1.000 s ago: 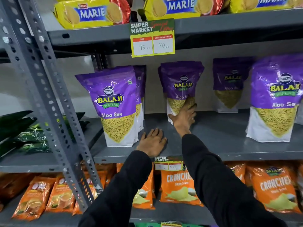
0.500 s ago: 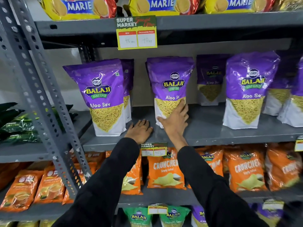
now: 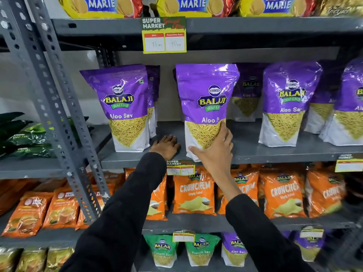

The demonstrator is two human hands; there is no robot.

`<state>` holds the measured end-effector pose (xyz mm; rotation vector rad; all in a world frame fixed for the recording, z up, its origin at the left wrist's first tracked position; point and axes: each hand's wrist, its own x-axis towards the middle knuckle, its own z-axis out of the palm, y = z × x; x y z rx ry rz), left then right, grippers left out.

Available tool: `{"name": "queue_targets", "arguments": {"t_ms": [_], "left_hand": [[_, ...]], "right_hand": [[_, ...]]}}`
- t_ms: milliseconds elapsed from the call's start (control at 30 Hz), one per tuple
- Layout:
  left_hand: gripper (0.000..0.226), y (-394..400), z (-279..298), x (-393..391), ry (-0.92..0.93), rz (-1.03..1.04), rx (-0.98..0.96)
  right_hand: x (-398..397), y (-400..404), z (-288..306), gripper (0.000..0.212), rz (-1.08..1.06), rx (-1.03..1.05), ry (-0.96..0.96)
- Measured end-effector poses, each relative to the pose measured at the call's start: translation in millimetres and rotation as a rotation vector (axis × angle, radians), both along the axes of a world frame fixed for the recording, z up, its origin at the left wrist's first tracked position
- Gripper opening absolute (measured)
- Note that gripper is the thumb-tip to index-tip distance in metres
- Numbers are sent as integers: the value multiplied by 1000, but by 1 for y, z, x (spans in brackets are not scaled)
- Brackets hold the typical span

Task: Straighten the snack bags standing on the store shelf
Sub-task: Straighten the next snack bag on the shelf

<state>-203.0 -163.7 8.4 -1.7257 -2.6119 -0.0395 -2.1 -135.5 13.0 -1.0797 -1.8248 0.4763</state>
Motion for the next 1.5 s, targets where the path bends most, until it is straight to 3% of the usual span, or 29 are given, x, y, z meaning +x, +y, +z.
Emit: {"name": "queue_targets", "arguments": {"t_ms": [233,400,700,1033,1500], "left_hand": [[64,1,7,-11,-121,-21,-12],[55,-6,-4,-13,50,-101,-14],[53,-5,-4,-13,124,-115,-34],[59,-7,-2,-9,2,-55,37],[59,-11,2,-4,-9,-52,34]], "right_hand": [[9,7,-3,129,112,-44,60],[5,10,-6,132,72,-64,49],[-32,6,-4,128,-83,-55,43],[-55,24,1,127,-97,-72,2],[-55,30,-2,125,-119,-58,-7]]}}
